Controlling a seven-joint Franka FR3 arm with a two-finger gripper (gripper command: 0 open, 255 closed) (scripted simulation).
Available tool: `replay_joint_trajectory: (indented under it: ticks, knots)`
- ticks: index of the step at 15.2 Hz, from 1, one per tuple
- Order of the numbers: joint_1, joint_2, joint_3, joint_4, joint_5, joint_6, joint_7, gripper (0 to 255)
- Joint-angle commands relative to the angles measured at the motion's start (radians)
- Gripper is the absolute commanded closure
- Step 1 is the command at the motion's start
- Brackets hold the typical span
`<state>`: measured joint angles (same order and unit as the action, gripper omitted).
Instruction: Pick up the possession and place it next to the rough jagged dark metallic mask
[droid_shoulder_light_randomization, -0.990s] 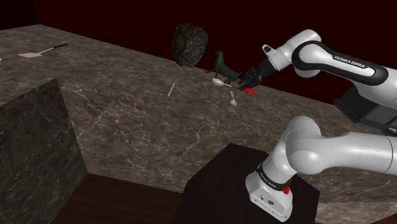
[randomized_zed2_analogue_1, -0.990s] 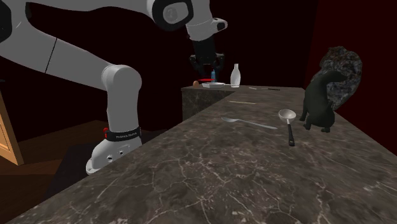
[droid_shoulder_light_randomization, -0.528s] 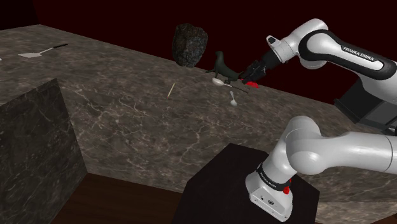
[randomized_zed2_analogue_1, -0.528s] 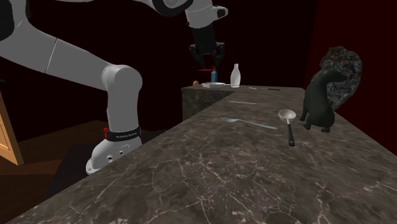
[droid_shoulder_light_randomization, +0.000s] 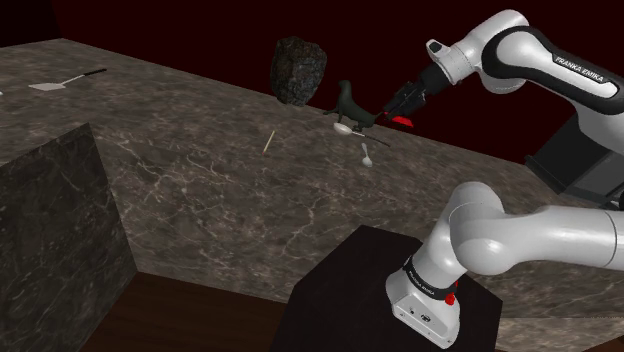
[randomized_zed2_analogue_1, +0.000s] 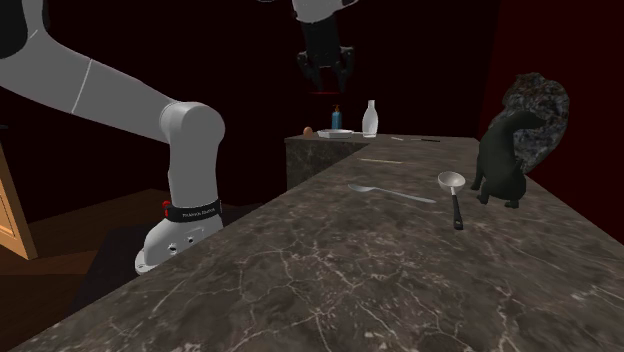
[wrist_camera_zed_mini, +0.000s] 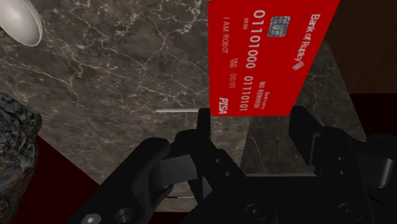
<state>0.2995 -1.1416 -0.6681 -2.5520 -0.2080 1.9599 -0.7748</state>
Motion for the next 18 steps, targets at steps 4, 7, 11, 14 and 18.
replay_joint_trajectory:
  ticks: [4,7,11,14,18]
  knots:
    - [0.019,0.016,0.031,0.071,0.023,-0.052,0.018,255]
    - [0.031,0.028,0.046,0.114,0.035,-0.081,0.026,255]
    - [0.046,0.047,0.064,0.173,0.050,-0.119,0.037,255]
    - [0.057,0.062,0.076,0.218,0.061,-0.148,0.045,255]
    - [0.072,0.086,0.091,0.282,0.075,-0.186,0.055,255]
